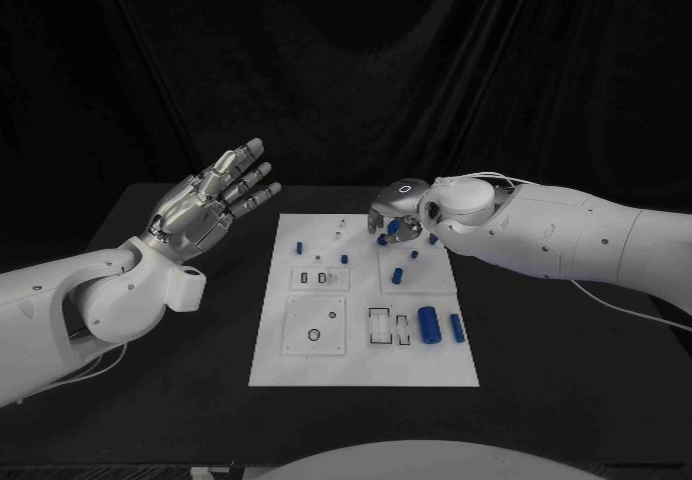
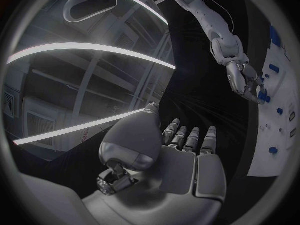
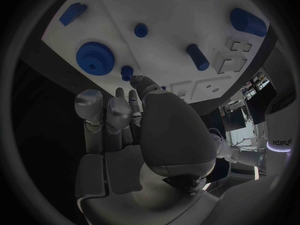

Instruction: Assemble the parts on the task board

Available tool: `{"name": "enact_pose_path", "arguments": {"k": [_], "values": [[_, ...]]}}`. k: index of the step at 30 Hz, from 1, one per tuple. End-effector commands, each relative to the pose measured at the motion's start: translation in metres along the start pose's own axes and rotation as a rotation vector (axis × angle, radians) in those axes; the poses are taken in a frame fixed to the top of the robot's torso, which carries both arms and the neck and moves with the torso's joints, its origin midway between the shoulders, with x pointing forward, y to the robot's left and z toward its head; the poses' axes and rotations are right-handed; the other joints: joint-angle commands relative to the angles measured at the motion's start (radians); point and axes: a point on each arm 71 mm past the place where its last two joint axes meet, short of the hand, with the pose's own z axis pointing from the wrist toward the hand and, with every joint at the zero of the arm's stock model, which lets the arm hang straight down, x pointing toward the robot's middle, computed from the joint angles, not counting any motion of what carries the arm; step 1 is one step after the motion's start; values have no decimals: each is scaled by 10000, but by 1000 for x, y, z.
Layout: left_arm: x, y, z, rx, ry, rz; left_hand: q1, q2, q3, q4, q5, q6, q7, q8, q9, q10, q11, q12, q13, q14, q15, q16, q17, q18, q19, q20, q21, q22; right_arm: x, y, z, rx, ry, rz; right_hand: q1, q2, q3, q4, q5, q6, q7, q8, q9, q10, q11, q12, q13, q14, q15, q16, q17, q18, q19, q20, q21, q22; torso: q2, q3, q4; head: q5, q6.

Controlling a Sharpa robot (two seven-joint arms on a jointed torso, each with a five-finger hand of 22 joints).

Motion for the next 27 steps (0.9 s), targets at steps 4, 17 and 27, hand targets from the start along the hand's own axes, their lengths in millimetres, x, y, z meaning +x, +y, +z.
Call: {"name": "enact_pose_path", "arguments": {"k": [4, 17, 27], "values": [[1, -5, 0, 719, 172, -123, 196, 13, 176, -1, 218, 95, 33, 128, 139, 7, 47, 45, -13, -41, 137, -22, -39, 384, 126, 16, 47, 23, 1, -1, 0, -38, -92, -102, 43, -208, 263, 24, -333, 152, 16, -180, 203, 7, 43, -171, 125, -76, 31, 40, -39, -125, -71, 1, 152, 164, 2, -4, 6, 2, 33], [0, -5, 0, 673, 188, -149, 275, 14, 232, -49, 318, 92, 39, 128, 140, 7, 60, 46, -12, -15, 188, 14, -24, 378, 135, 41, 56, 27, 3, -3, 2, 61, -10, -104, -151, -239, 319, 62, -564, 324, 30, -109, 317, 106, 49, -136, 174, -77, 42, 33, -27, -136, -66, 15, 177, 260, -3, -9, -1, 36, -16], [0, -5, -1, 659, 170, -142, 357, 12, 293, -110, 425, 167, 127, 144, 151, 17, 50, 53, -8, -15, 183, 17, -24, 377, 143, 54, 62, 29, 7, -3, 2, 69, 53, 89, -253, -223, 386, 39, -681, 664, 42, 82, 569, 274, 14, -40, 280, -136, 38, 2, -13, -155, -93, 22, 200, 399, -24, -6, 5, 38, -133]]}}
